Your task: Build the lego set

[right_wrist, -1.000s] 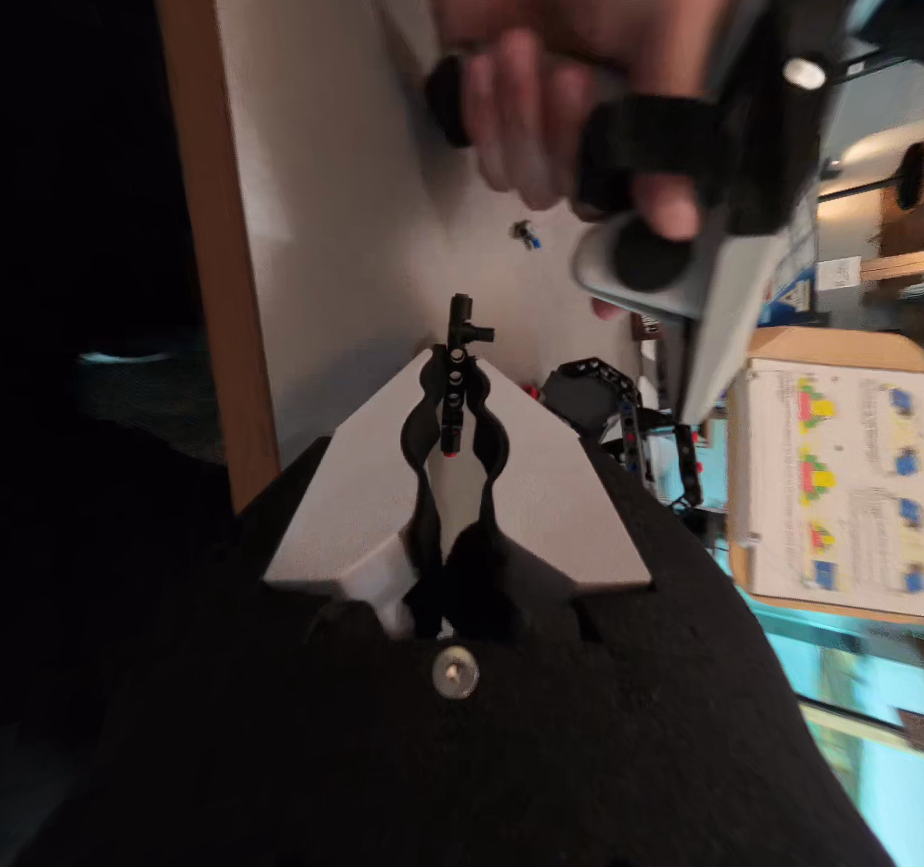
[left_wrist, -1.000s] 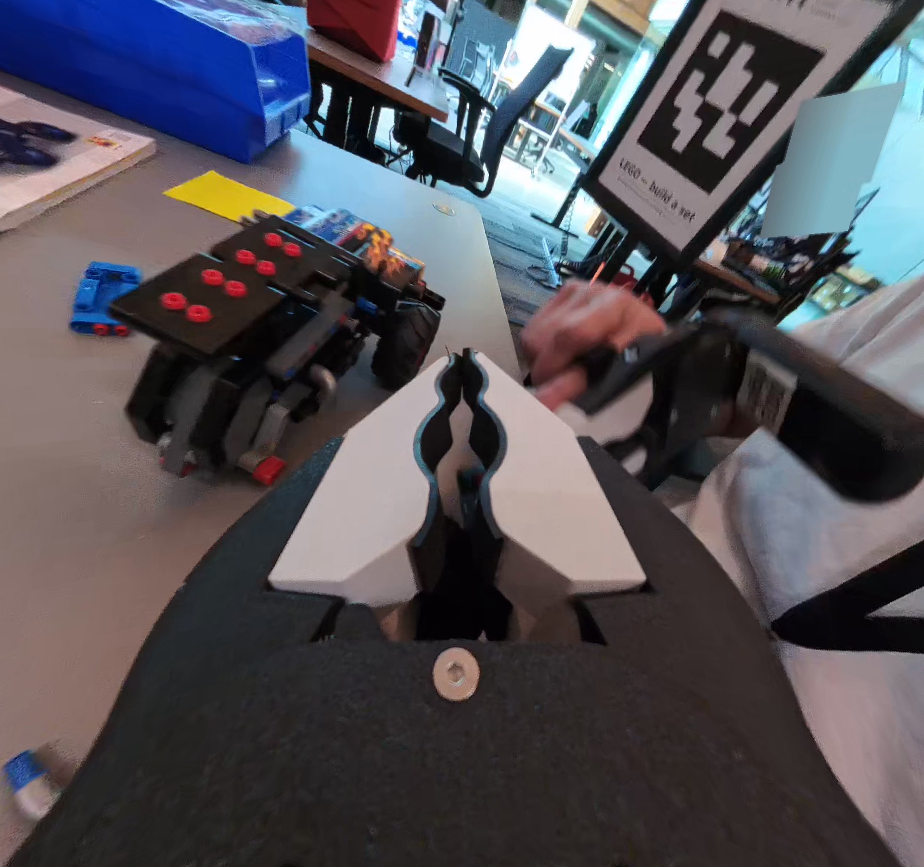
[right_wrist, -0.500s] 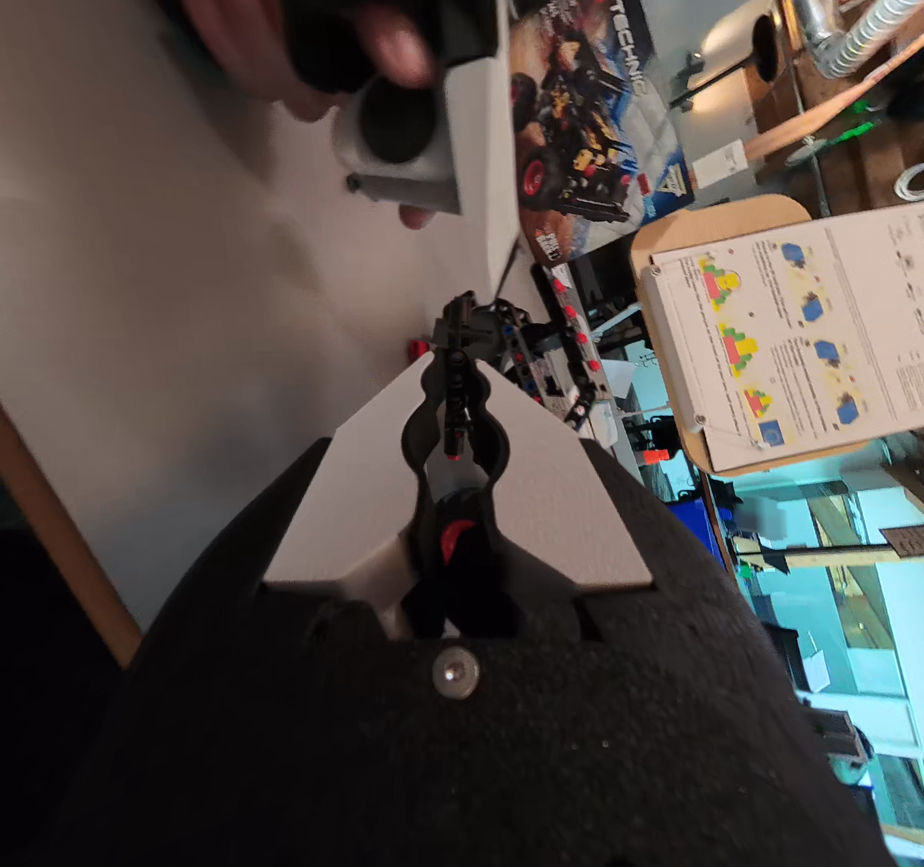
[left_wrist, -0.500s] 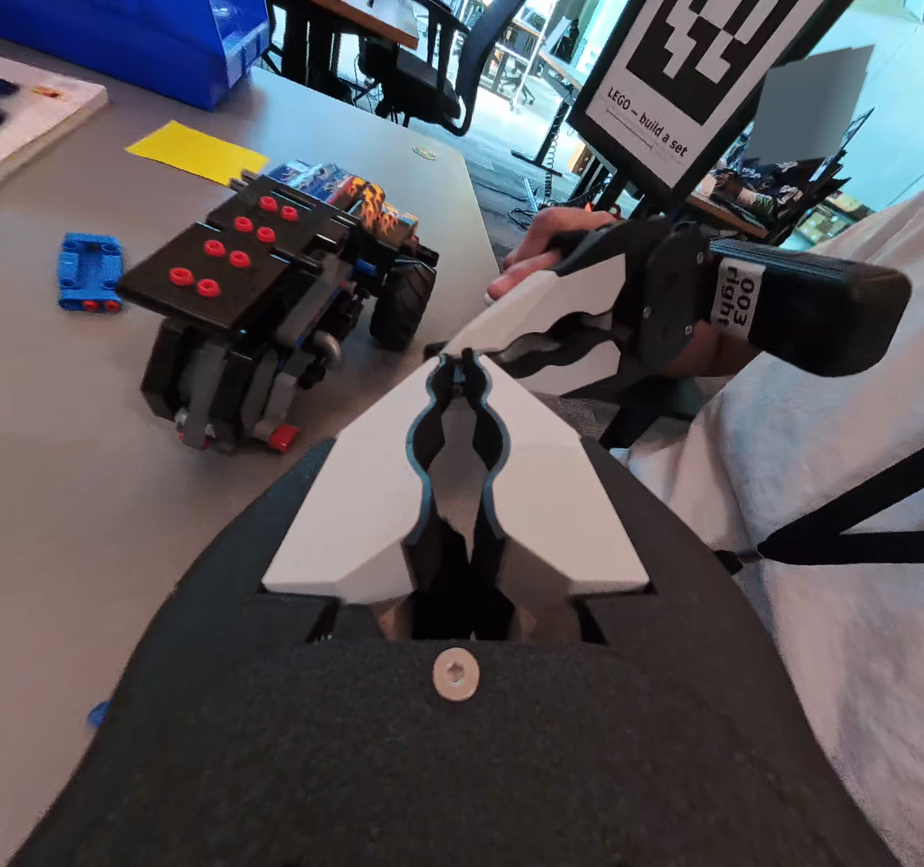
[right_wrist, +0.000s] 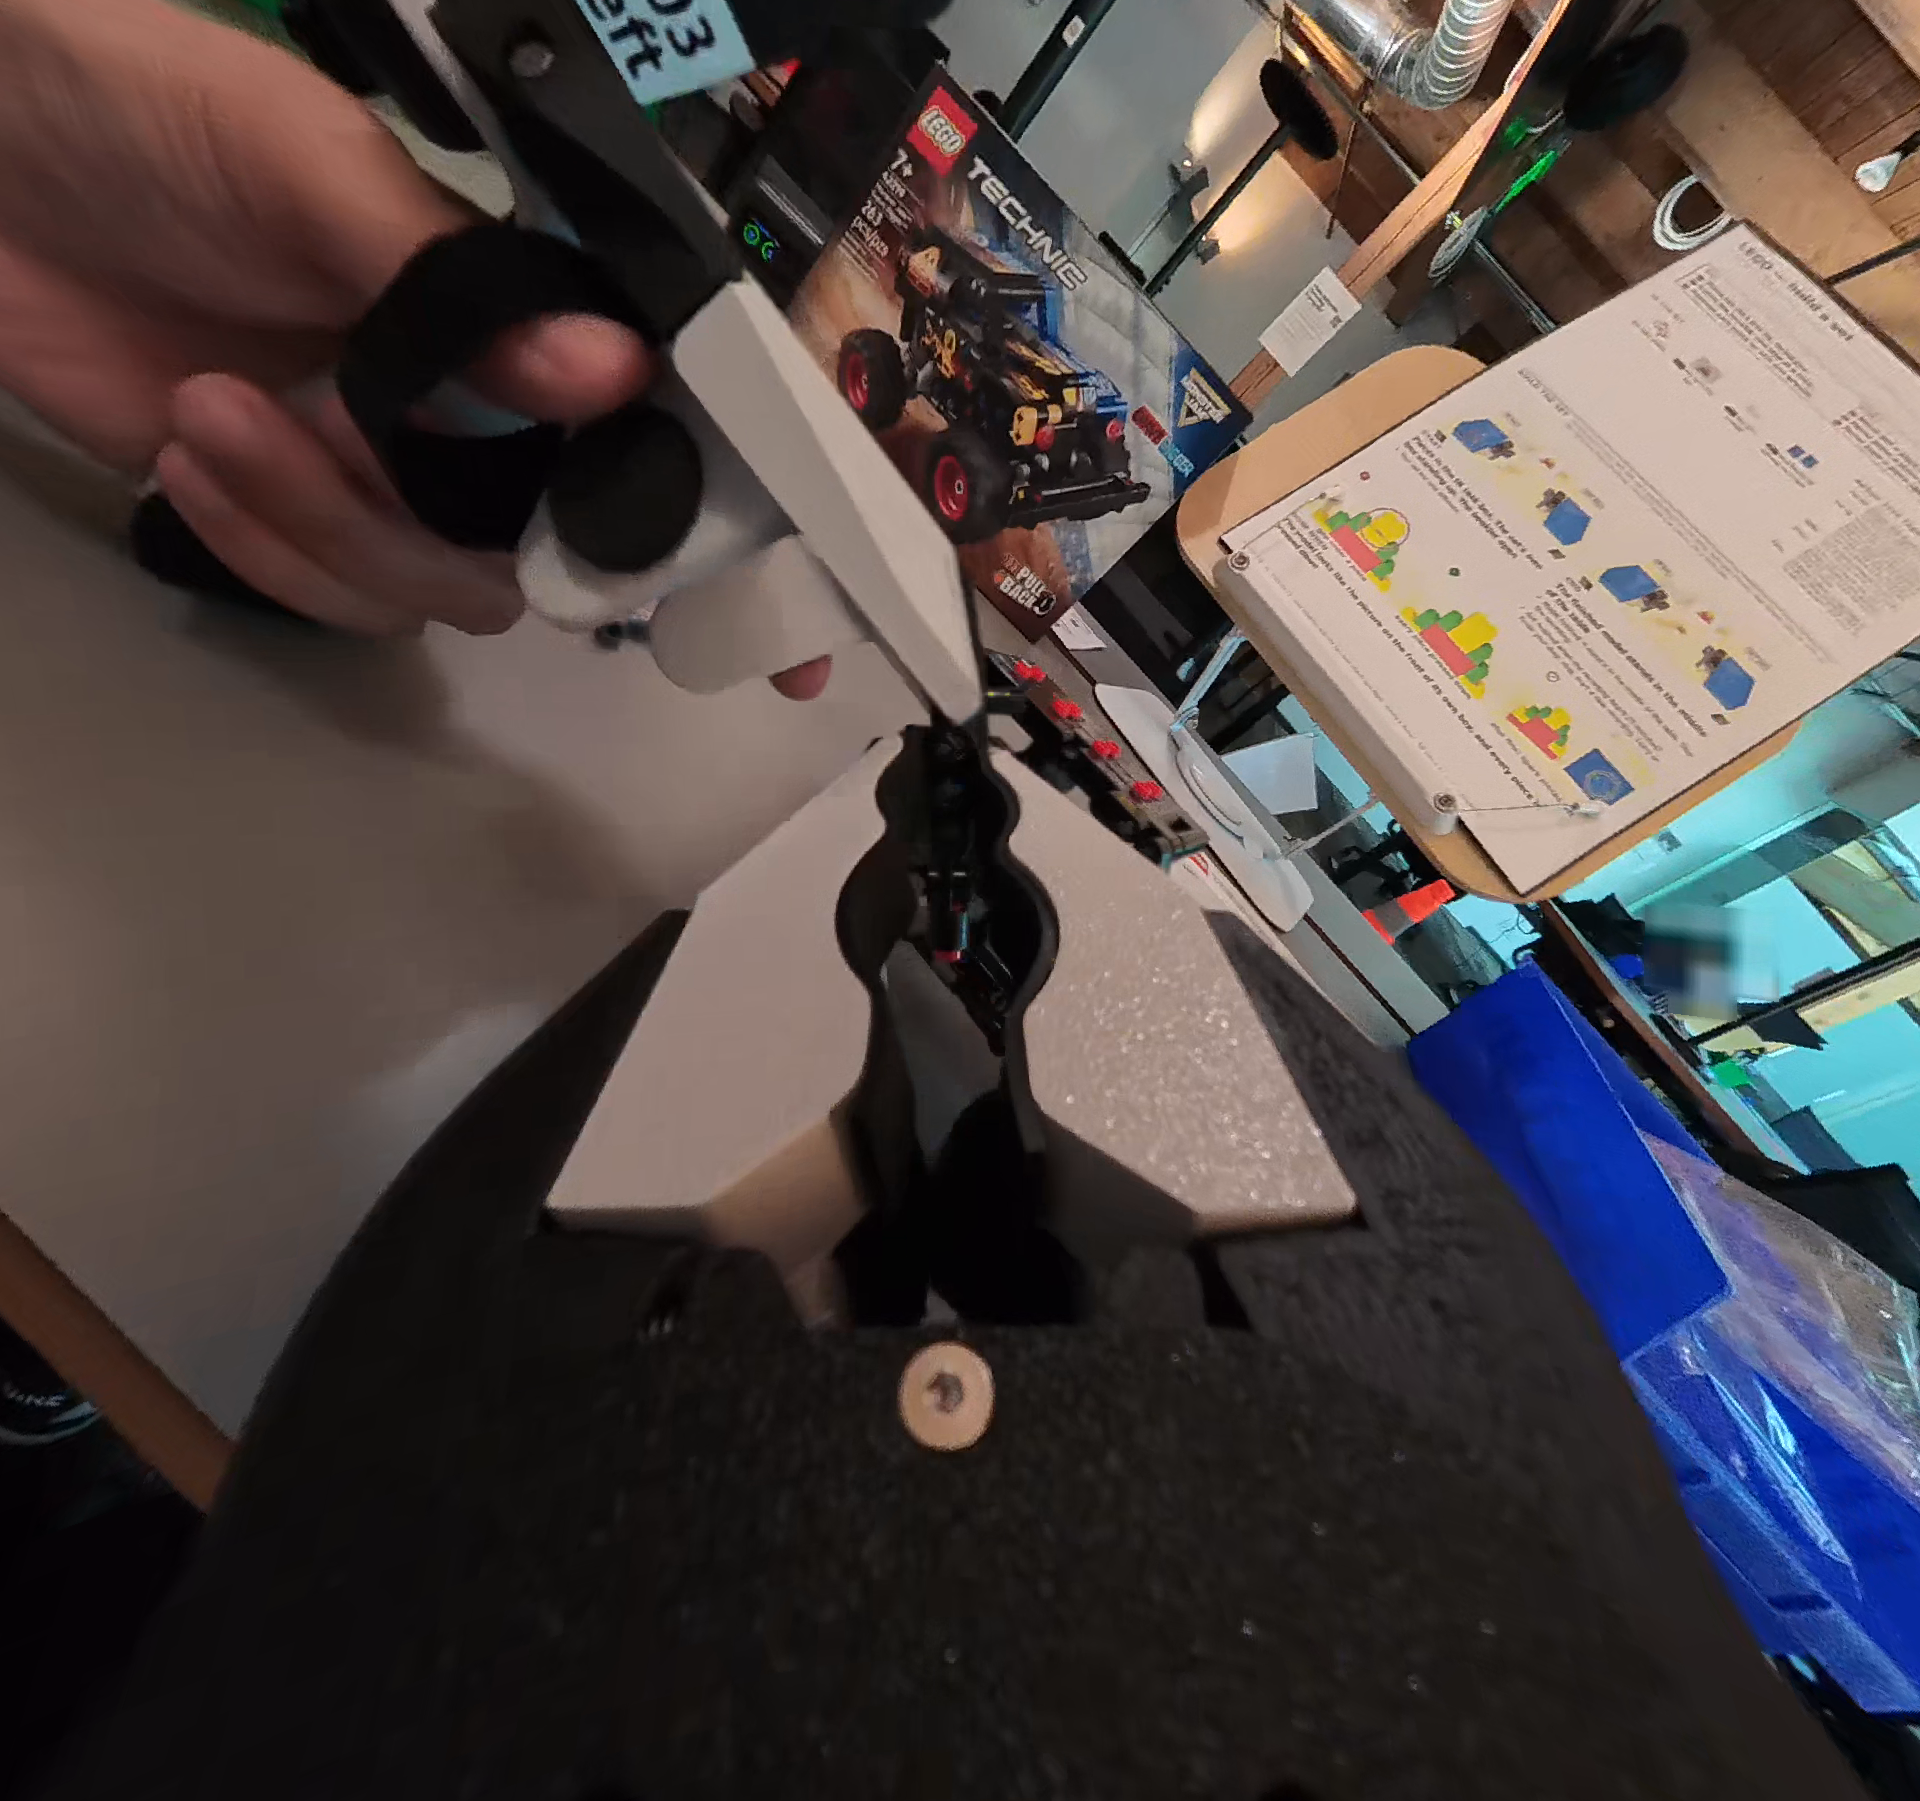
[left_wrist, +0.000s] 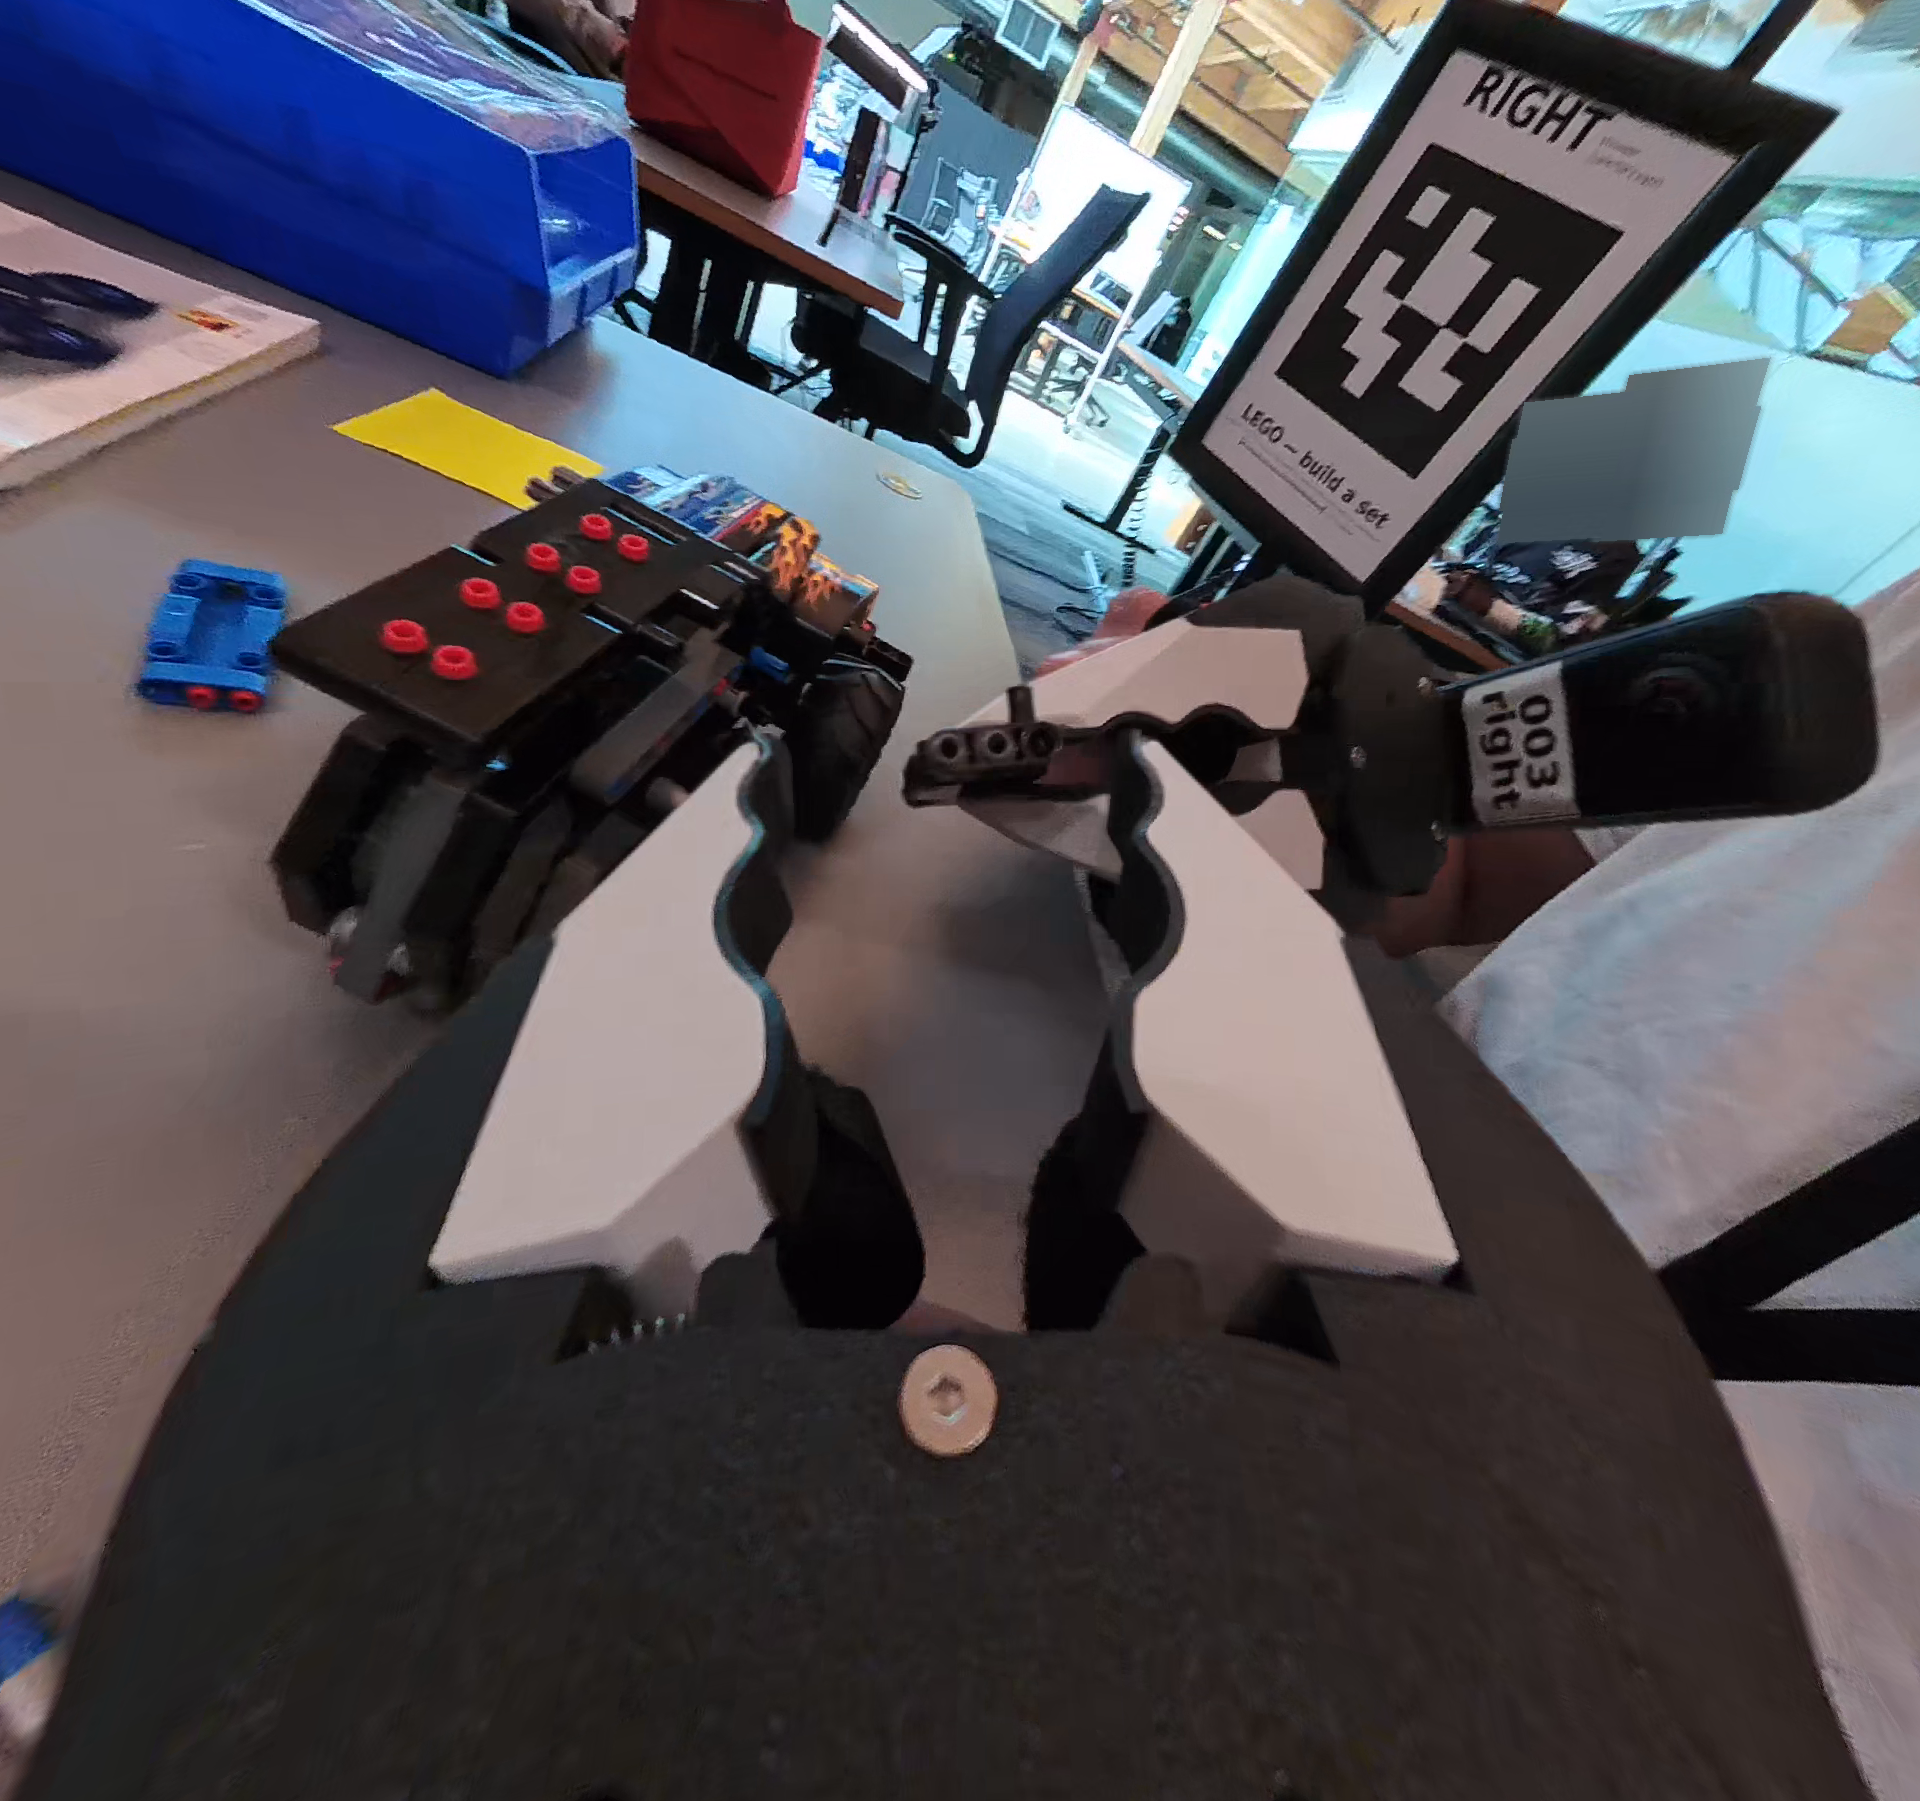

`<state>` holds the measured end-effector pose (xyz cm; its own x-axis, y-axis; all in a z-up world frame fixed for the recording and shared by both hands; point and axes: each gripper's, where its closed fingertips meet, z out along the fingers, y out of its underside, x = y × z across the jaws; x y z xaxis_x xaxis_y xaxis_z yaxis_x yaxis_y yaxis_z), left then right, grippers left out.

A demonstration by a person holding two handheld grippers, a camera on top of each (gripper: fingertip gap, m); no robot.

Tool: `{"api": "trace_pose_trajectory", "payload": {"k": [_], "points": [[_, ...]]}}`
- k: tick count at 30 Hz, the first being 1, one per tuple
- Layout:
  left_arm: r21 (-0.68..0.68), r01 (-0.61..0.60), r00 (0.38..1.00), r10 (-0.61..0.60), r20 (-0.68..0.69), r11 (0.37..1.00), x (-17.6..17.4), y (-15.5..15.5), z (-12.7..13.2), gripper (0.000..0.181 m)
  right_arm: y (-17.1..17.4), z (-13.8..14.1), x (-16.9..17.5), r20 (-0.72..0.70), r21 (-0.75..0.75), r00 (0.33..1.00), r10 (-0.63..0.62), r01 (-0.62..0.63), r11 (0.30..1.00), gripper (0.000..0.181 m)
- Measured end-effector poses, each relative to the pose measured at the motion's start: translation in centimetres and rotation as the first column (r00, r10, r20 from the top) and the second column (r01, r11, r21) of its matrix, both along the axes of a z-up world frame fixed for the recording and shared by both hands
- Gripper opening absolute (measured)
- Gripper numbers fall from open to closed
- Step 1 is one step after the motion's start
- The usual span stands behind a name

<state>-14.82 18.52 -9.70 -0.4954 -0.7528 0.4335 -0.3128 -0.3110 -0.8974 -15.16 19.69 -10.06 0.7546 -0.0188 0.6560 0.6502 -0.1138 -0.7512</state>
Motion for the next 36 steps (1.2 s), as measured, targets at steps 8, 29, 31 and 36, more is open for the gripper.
{"api": "trace_pose_trajectory", "payload": {"k": [8,29,31,36], "points": [[0.096,0.036,0.999,-0.036,0.003,0.995,-0.5,-0.5,-0.6,0.027,0.4,-1.0,-0.8,-0.164,-0.009,0.985,0.046,-0.049,0.999,0.008],[0.886,-0.389,0.891,-0.141,0.432,0.253,-1.3,-0.8,-2.2,0.026,-1.8,-1.6,-2.5,-0.824,-0.085,0.498,0.27,-0.58,0.81,0.012],[0.888,-0.407,0.886,-0.146,0.441,0.212,-1.2,-0.8,-2.2,0.027,-1.8,-2.2,-2.8,-0.824,-0.115,0.508,0.253,-0.587,0.802,0.006],[0.893,-0.426,0.883,-0.149,0.445,0.144,-1.2,-0.6,-2.3,0.027,-1.7,-2.3,-2.7,-0.808,-0.133,0.537,0.244,-0.568,0.812,0.004]]}}
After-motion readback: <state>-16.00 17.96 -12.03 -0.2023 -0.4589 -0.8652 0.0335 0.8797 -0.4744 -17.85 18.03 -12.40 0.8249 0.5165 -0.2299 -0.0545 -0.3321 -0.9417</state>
